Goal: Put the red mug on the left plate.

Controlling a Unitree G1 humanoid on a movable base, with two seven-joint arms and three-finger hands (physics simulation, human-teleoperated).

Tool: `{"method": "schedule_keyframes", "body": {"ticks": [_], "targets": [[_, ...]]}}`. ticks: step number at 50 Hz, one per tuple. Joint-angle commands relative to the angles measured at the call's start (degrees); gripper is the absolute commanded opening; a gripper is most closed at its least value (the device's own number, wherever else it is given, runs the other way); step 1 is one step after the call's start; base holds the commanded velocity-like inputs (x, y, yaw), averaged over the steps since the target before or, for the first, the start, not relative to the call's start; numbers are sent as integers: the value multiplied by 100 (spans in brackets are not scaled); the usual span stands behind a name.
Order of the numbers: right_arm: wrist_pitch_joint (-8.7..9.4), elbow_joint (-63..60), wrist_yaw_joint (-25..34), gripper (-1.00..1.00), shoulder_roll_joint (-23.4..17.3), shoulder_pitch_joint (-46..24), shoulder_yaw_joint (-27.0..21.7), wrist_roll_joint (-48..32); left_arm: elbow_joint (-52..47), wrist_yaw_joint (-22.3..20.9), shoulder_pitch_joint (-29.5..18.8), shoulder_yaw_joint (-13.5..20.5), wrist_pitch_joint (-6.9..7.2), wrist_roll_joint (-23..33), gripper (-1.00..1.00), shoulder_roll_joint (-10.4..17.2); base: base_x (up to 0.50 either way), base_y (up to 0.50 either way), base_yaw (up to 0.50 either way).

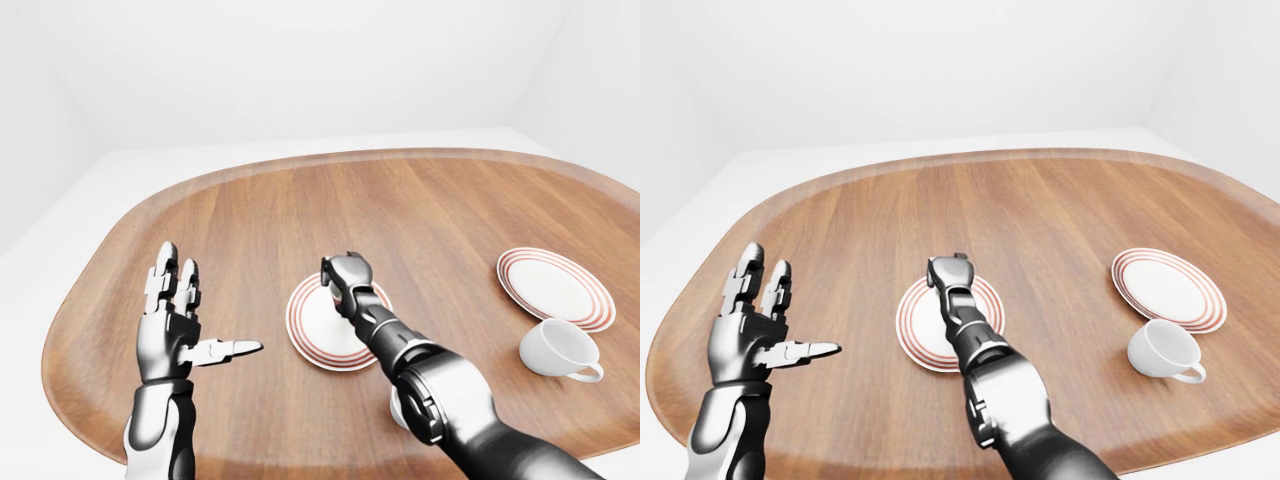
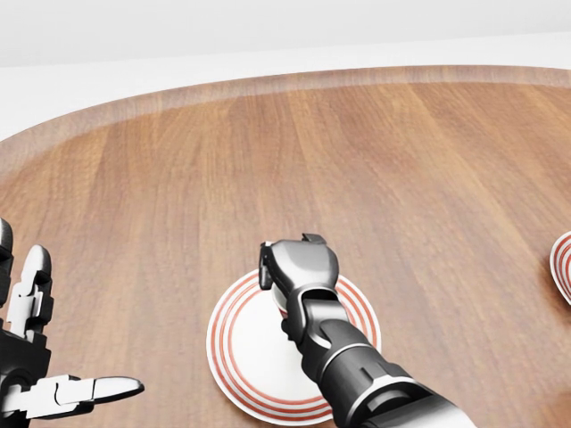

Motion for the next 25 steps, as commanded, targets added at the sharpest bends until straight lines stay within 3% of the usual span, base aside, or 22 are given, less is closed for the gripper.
{"method": "schedule_keyframes", "body": {"ticks": [1, 3, 7, 9, 11, 25], "targets": [[-1, -24, -109, -100, 69, 34, -159, 592, 37, -7, -29, 26, 4, -23, 100, 13, 0, 0, 0], [-26, -26, -6, -100, 67, 42, -186, 674, 46, -5, -36, 28, 4, -23, 100, 15, 0, 0, 0], [-312, -38, 345, -100, 59, 15, -304, 996, 47, -10, -32, 28, -1, -27, 100, 17, 0, 0, 0], [-333, -39, 413, -100, 52, 7, -289, 1070, 49, -11, -31, 31, -3, -28, 100, 16, 0, 0, 0], [-484, -47, 694, -100, 35, -1, -409, 1340, 53, -15, -29, 37, -10, -34, 100, 16, 0, 0, 0], [-425, -44, 793, -100, -12, 18, -280, 1496, 97, 3, -58, 42, -2, -41, 100, 26, 0, 0, 0]]}}
